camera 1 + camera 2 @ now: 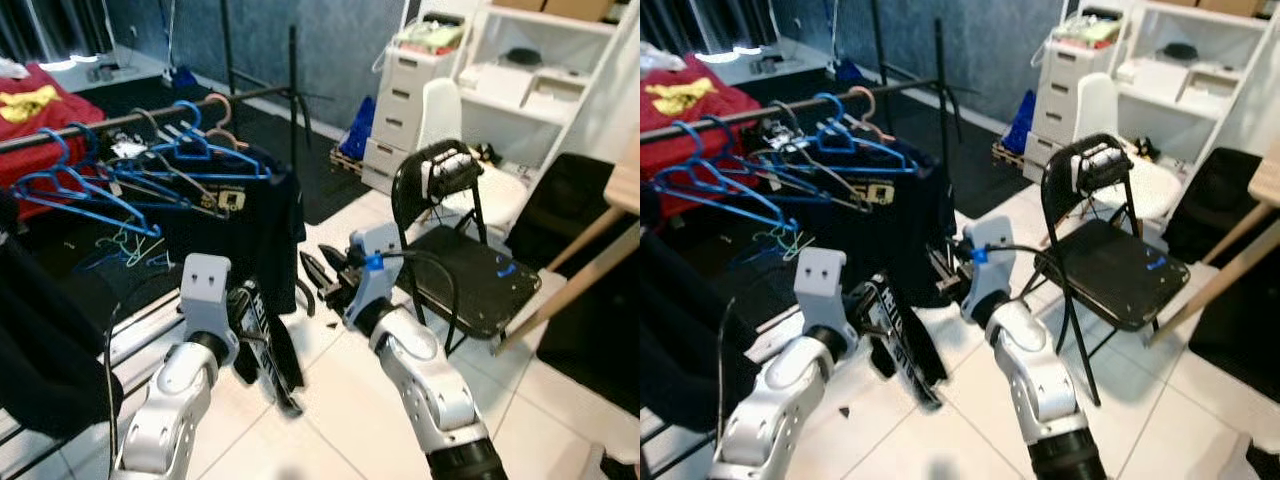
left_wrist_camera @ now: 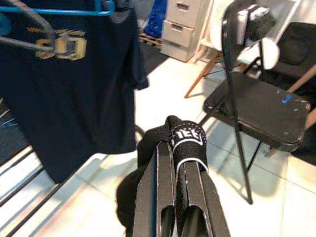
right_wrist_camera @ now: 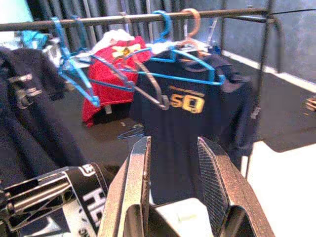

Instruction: Hang hanger

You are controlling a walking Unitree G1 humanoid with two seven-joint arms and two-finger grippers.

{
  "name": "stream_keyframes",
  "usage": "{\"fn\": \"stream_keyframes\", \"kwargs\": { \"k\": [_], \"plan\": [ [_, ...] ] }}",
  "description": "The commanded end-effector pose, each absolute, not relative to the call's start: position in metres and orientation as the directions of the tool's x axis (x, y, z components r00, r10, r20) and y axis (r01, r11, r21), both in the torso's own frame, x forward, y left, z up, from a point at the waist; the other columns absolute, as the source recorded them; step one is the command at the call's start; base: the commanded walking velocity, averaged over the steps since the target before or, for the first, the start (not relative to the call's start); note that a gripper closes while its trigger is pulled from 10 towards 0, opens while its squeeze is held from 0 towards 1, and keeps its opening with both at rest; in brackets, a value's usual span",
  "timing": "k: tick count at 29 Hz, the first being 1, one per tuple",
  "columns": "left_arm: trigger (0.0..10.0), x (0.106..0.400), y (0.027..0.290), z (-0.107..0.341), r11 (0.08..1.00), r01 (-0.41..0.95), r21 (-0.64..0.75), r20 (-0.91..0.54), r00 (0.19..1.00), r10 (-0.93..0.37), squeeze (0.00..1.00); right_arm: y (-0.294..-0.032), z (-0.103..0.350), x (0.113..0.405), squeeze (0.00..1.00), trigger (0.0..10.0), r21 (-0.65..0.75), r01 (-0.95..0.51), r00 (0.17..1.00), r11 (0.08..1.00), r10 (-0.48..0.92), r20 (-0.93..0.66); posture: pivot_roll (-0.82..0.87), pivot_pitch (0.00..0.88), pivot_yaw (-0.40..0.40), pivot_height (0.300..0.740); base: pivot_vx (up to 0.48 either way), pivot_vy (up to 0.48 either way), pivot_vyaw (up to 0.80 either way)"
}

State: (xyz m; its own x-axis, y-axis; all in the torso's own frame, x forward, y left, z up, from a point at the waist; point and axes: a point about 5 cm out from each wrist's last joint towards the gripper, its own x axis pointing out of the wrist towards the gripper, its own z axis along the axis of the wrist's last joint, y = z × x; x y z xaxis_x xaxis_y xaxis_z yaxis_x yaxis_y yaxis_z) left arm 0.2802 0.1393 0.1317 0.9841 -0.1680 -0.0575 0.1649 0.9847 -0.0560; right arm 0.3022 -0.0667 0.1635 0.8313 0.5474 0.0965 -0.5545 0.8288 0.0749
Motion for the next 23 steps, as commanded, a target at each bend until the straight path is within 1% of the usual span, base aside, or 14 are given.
{"fn": "stream_keyframes", "kwargs": {
  "k": [1, 23],
  "plan": [
    [10.0, 0.2798, 0.1377, 0.1284, 0.985, 0.167, -0.052, -0.073, 0.983, -0.171, 0.0, -0.068, 0.1599, 0.3028, 0.0, 10.0, 0.08, -0.551, 0.834, 0.831, 0.546, 0.073, 0.07, 0.0, -0.032, 0.74, 0.0, 0.0, -0.8],
    [10.0, 0.2817, 0.1376, 0.1294, 0.984, 0.168, -0.05, -0.07, 0.983, -0.172, 0.0, -0.0662, 0.1592, 0.3034, 0.0, 10.0, 0.087, -0.557, 0.83, 0.826, 0.554, 0.067, 0.07, 0.0, -0.03, 0.74, 0.0, 0.0, -0.8]
  ]
}}
